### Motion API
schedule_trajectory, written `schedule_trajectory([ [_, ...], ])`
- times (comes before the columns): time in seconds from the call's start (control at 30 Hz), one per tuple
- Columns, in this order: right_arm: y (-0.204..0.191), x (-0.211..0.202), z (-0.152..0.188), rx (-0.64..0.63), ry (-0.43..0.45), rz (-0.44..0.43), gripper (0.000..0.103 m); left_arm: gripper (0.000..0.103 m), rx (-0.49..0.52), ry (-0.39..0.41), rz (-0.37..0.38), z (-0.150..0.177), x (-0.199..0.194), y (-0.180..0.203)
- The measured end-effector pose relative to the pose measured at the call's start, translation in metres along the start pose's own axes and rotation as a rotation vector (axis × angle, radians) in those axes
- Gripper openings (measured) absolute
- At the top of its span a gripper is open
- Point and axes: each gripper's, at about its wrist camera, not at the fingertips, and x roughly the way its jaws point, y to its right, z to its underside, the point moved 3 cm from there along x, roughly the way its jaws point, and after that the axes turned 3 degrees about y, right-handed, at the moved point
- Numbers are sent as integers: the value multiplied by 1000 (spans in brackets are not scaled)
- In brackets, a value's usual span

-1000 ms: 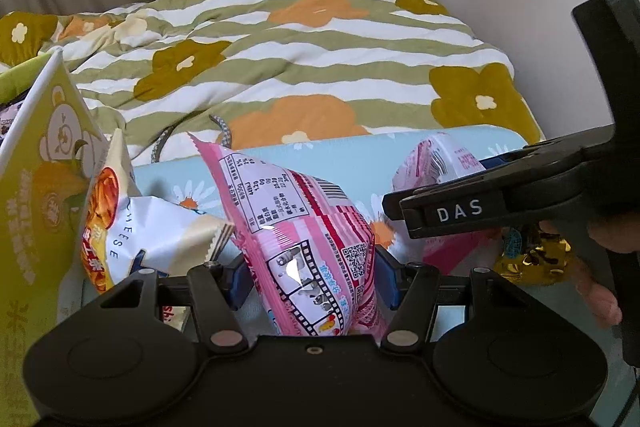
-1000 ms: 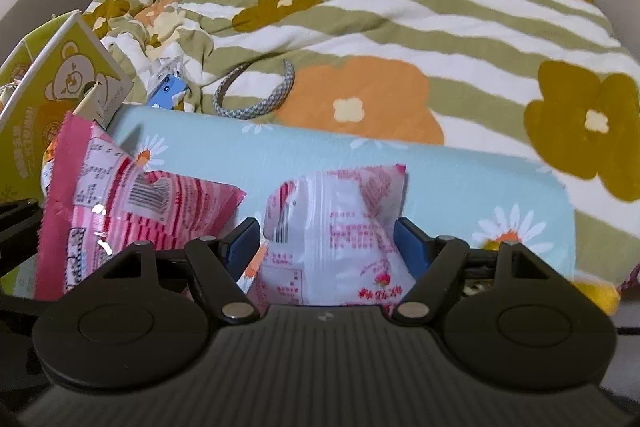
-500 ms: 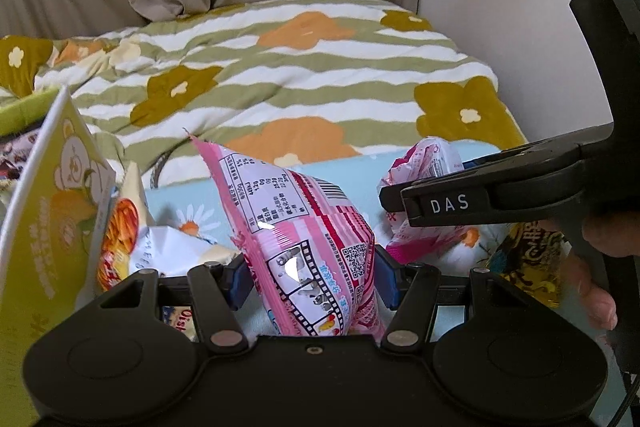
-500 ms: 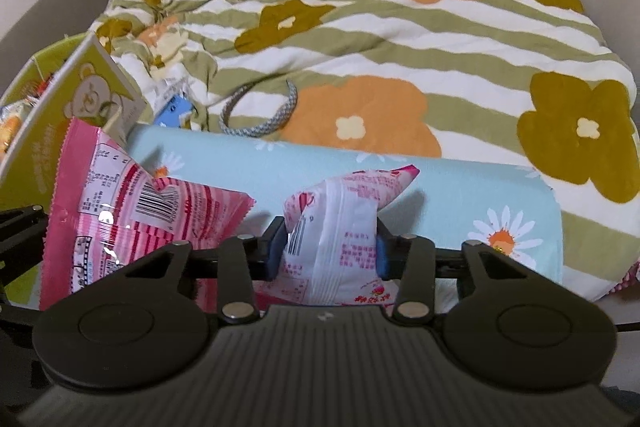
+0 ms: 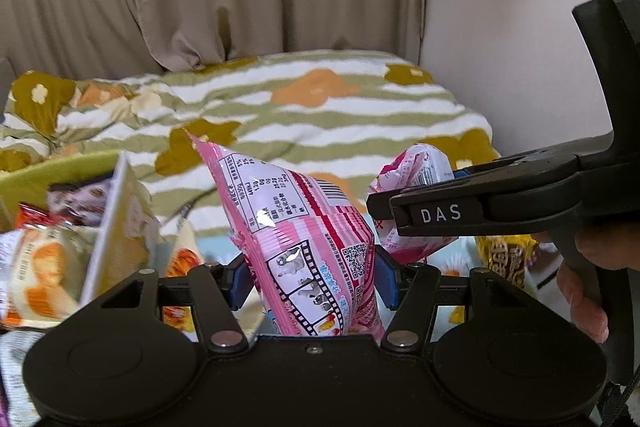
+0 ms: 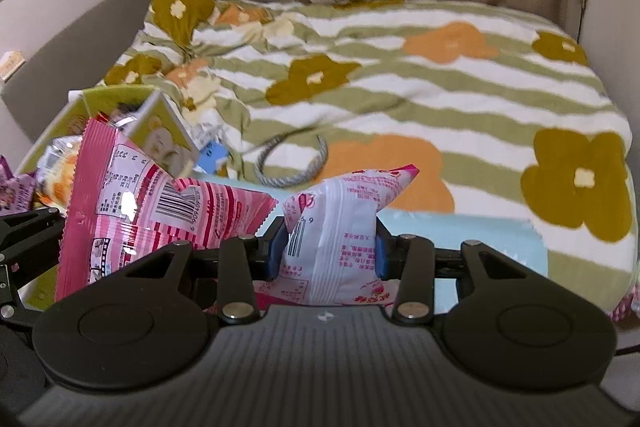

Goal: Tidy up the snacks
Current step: 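Grasp a pink striped bag with the left gripper while the right grasps a white-pink bag, then carry both pink bags over the box with both grippers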

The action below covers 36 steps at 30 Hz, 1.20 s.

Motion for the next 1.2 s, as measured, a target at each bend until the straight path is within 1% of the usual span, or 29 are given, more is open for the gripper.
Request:
schedule_trajectory([
  [0.2,-30,-29,-21,-32,58,-29,57,64,-38,72,-39,-13,-41,-24],
  [0.37,-63,-48,-42,-71,103,-73,57,64,-85,126,-105,-28,-76,-59],
  [0.53,-103,-54,-63,-93,138,-122,57,64,-118,168,-169,-37,-102,-106],
  [0.67,-138,-51,-76,-83,163,-136,57,64,-142,171,-176,-42,-114,-153],
  [0.77,-167,-43,-82,-73,174,-147,57,64,-142,172,-182,-47,-116,-188],
  [0.87,-198,-28,-89,-65,173,-149,57,64,-153,158,-159,-52,-111,-226],
  [1.03,-239,0,-99,-43,162,-123,57,64,-188,104,-61,-54,-88,-281],
  [1.2,-268,26,-98,-5,131,-73,57,65,-209,36,35,-47,-55,-317],
])
